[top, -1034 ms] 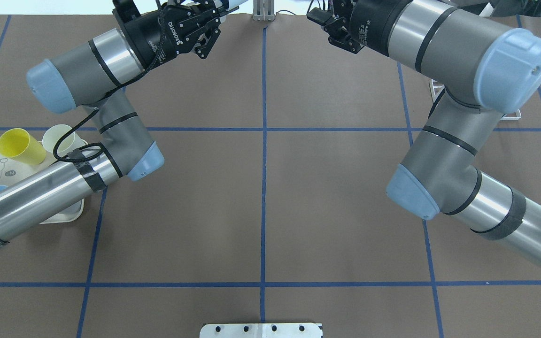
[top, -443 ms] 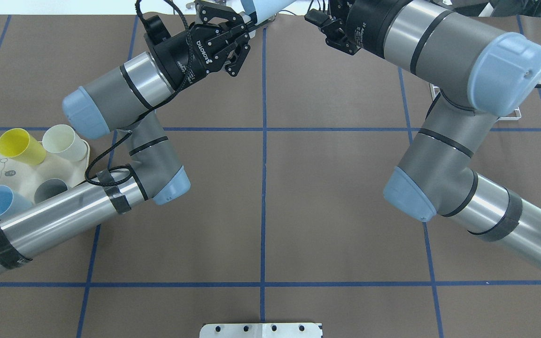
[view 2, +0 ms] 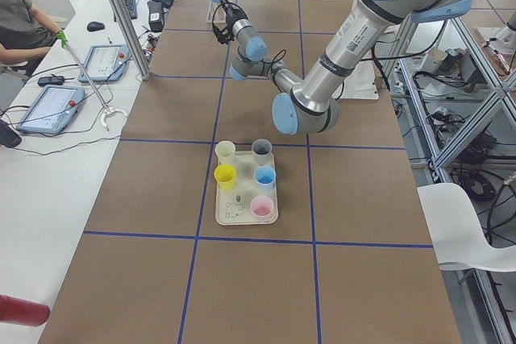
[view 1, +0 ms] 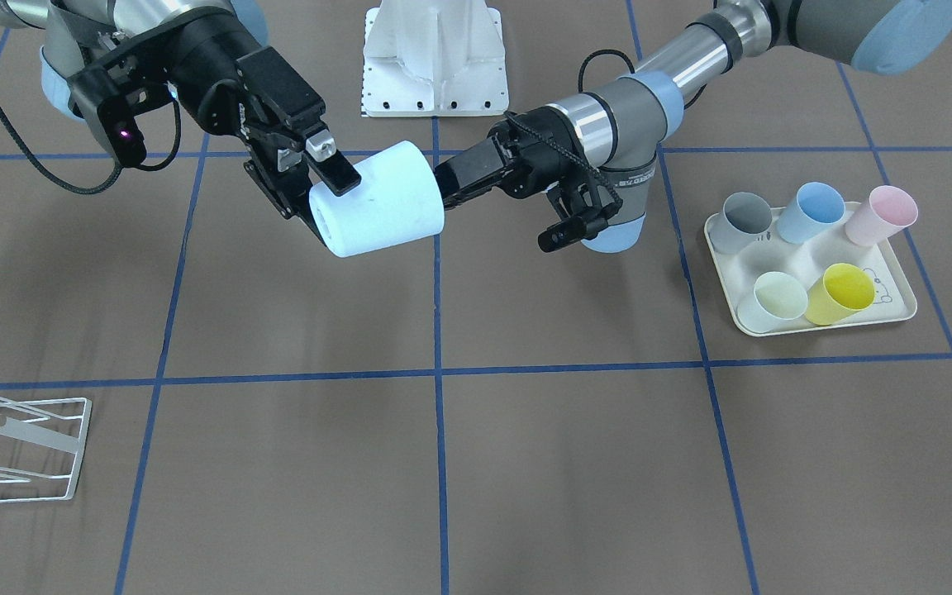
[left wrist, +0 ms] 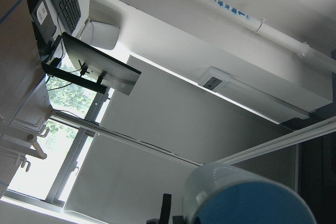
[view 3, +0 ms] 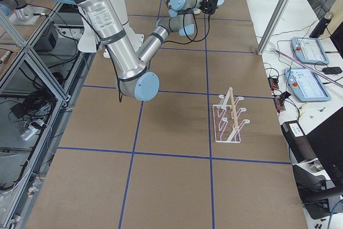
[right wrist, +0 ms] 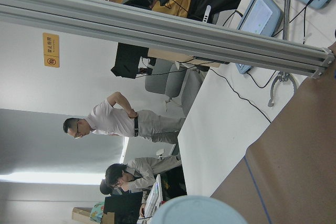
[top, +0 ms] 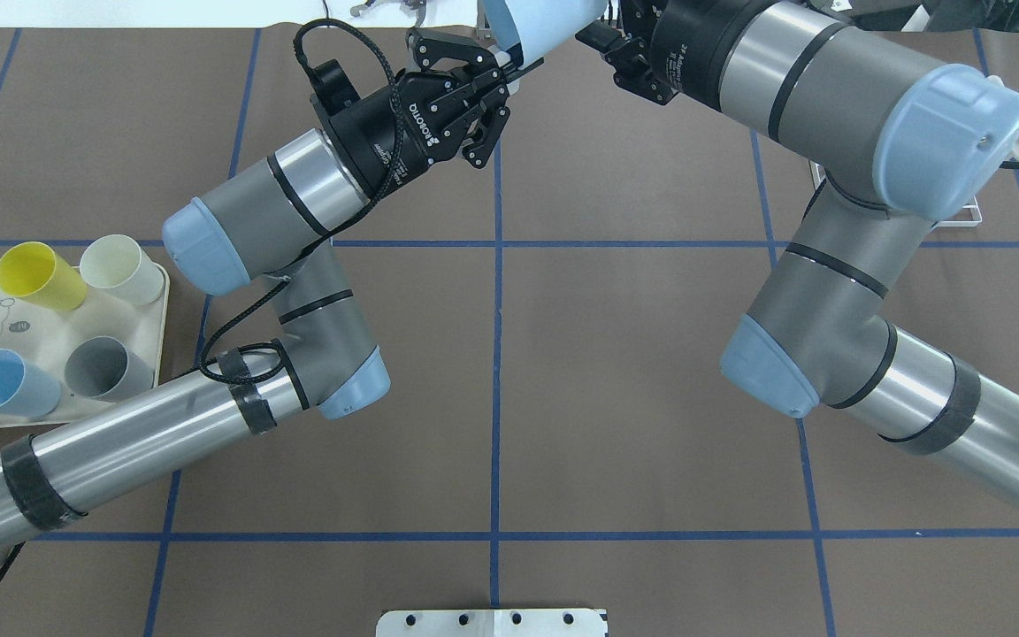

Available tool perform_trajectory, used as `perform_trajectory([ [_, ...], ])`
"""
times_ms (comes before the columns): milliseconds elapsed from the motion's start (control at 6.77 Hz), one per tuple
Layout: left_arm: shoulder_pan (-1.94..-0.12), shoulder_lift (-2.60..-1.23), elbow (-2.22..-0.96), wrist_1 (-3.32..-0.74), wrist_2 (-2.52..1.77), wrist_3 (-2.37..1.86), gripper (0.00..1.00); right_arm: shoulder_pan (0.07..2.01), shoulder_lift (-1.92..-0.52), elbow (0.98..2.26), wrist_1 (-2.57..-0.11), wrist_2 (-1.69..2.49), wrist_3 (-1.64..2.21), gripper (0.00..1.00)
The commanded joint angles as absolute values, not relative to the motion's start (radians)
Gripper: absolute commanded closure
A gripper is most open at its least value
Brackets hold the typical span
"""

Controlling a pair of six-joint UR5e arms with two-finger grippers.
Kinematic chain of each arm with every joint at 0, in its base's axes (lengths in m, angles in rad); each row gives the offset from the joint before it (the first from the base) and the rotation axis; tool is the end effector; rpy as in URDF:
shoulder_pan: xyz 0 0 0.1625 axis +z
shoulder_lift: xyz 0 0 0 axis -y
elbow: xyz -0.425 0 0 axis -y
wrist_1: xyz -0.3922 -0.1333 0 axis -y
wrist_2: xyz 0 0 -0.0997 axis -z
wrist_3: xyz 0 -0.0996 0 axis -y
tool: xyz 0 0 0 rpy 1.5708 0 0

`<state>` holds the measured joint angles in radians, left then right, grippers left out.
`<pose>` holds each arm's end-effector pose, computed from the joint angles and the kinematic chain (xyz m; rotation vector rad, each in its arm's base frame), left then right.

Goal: Transfer IKEA cup to right arm and place on rack

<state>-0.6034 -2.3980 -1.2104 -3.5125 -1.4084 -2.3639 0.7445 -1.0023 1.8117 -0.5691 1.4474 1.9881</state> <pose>0.4543 -0.4945 0.1339 -0.1633 2.5629 -0.7935 -0.3218 -0.4944 0.1164 0.4022 -1.8682 0.9204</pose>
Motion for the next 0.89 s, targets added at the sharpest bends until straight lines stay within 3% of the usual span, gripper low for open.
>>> perform_trajectory([
  [0,-0.586,-2.413,-1.21,-3.511,-1.387,-2.364,1.0,0.744,-1.002,1.807,-0.569,1.442,1.988,0.01],
  [443,-0.584,-2.418,-1.209,-3.507,-1.387,-2.364,1.0,0.744,-0.999,1.807,-0.569,1.442,1.988,0.01],
  [591,-0.584,-2.418,-1.209,-3.505,-1.388,-2.364,1.0,0.745,-0.997,1.807,-0.569,1.442,1.988,0.08],
  [738,-0.584,-2.418,-1.21,-3.507,-1.388,-2.367,1.0,0.744,-0.997,1.807,-0.569,1.442,1.99,0.54],
])
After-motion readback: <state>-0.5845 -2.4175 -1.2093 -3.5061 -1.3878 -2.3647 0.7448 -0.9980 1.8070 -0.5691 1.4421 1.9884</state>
